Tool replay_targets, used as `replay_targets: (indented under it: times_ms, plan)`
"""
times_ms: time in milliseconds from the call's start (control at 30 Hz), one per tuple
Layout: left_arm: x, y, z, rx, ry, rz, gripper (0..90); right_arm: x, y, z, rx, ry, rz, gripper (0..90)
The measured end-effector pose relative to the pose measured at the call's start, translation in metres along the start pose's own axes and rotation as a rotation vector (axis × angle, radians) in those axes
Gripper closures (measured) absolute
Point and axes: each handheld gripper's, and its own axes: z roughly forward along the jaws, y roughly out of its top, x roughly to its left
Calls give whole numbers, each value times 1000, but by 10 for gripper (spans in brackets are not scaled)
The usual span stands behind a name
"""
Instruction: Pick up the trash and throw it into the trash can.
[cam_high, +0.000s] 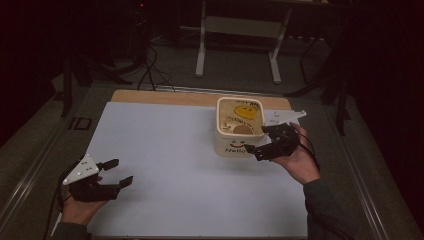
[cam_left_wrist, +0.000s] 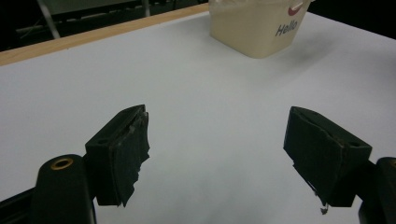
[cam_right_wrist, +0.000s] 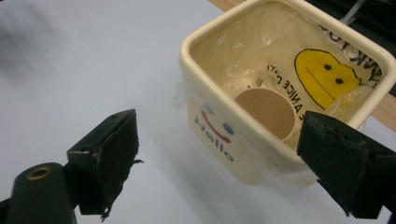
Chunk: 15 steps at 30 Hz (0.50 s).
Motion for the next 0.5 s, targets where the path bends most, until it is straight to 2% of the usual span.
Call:
replay_targets:
  times_ms: [100, 133, 300, 400, 500]
  plan:
    - [0, 0, 0, -1, 0, 0, 223, 2, -3, 0, -5, -7, -4, 120]
    - [0, 0, 0, -2, 2, 1, 223, 7, -14, 1, -21, 9, -1, 119]
    - [0, 0, 0, 0, 3, -1, 223, 14, -27, 3, -49, 19, -10, 119]
    - [0, 0, 0, 0, 3, 0, 223, 19, -40, 2, -101, 33, -18, 119]
    - [0, 0, 0, -1, 3, -1, 223, 22, -46, 1, -125, 36, -28, 120]
